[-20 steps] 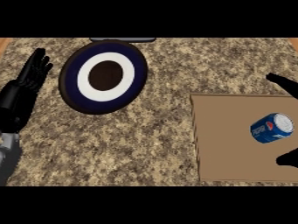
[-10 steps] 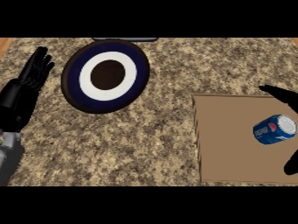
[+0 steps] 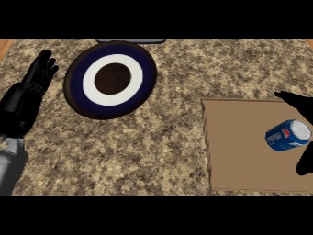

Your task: Pick the can from the tray and place it in the plate

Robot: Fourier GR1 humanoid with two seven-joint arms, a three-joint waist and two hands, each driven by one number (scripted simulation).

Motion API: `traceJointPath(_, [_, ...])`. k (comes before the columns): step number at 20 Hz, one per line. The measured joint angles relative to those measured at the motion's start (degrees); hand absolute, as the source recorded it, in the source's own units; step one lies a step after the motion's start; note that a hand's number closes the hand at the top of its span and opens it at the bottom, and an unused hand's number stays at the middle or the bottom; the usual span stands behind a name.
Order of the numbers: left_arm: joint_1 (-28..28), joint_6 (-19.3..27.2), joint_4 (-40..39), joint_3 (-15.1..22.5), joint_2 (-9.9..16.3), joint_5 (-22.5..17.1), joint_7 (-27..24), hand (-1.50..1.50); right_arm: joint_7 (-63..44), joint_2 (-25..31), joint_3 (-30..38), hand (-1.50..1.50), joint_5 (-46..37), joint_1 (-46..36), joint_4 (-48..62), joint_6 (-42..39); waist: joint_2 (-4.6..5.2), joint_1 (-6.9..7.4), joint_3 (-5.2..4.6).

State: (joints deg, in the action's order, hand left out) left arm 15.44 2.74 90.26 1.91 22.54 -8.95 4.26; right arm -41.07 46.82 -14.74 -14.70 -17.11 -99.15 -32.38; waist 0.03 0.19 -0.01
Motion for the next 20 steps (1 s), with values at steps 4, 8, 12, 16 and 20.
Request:
traceJointPath(4, [0.2, -0.1, 1.0, -0.6, -1.4, 0.8, 1.2, 0.0, 2.9, -1.4, 1.7, -1.5, -3.7, 1.1, 3.5, -1.3, -0.01, -0.07, 0.02])
traceJointPath(8, [0.5, -1.3, -0.1, -1.8, -1.9, 1.7, 0.4, 0.0, 6.0, -4.5, 1.7, -1.5, -8.2, 1.4, 7.3, -1.2, 0.0, -0.09, 0.02])
traceJointPath(12, [-0.4, -2.7, 1.7, -3.2, -1.8, 1.9, 1.4, 0.0, 9.4, -6.2, 2.4, -1.5, -11.1, 2.0, 10.3, -2.3, -0.02, -0.04, 0.02])
traceJointPath(16, [0.0, -3.3, 2.5, -4.0, -2.6, 2.3, 2.8, 0.0, 11.2, -7.7, 3.5, -1.5, -14.2, 3.5, 11.5, -3.0, -0.03, -0.15, 0.03])
traceJointPath(20, [-0.1, -3.8, 2.0, -4.3, -3.6, 3.3, 2.0, 0.0, 13.1, -9.8, 2.6, -1.5, -19.6, 3.3, 15.2, -0.7, -0.2, -0.04, -0.29])
